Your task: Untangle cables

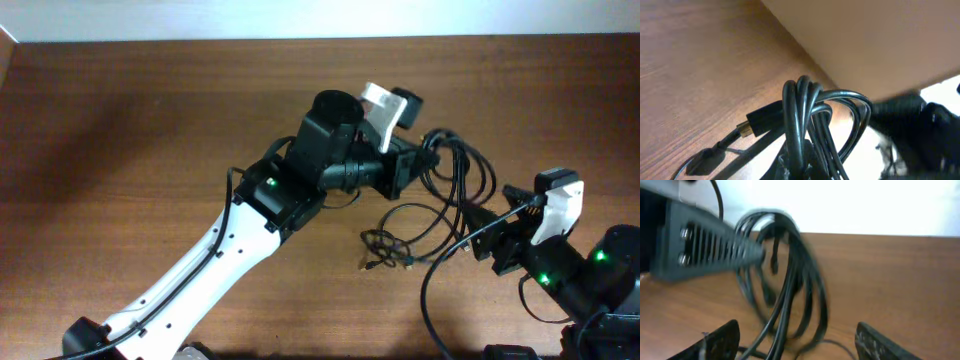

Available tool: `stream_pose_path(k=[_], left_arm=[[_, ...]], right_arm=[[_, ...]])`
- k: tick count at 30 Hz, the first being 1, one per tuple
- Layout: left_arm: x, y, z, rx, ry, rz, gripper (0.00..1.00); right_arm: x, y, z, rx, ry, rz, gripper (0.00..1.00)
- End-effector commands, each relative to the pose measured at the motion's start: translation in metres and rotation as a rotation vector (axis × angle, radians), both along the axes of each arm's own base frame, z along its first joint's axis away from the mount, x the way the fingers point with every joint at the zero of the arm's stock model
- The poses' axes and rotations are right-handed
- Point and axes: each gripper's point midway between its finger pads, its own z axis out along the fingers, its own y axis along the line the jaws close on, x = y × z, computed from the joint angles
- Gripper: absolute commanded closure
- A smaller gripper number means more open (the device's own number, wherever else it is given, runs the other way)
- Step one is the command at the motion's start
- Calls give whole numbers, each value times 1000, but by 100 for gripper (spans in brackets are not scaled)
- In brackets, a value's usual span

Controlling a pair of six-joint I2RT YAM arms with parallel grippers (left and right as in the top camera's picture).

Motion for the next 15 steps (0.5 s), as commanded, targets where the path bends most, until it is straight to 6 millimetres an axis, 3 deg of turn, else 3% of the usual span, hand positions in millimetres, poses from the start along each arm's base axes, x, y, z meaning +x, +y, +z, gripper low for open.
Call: stream_pose_path(k=[1, 4, 5, 6, 8, 9, 10, 15], left_arm=[[-35, -4, 3, 7, -181, -266, 100], [-64, -6, 14, -70, -266, -458, 100], [-67, -6, 16, -83, -267, -477, 100], [-66, -7, 19, -90, -279, -477, 100], [-65, -8, 22, -100, -300, -476, 100], [-64, -8, 23, -102, -305, -475, 100], [-64, -8, 24, -104, -308, -475, 100], [-56, -8, 21, -78, -310, -428, 100]], right_arm=[[4, -4, 11, -9, -54, -23, 23], [6, -4, 15, -10, -75, -23, 23], [6, -4, 15, -10, -75, -23, 27], [5, -4, 14, -10, -71, -22, 47], [4, -4, 11, -9, -53, -23, 68], [4, -4, 10, -9, -49, -23, 87], [4, -4, 10, -9, -49, -23, 96], [3, -4, 7, -8, -37, -23, 96]])
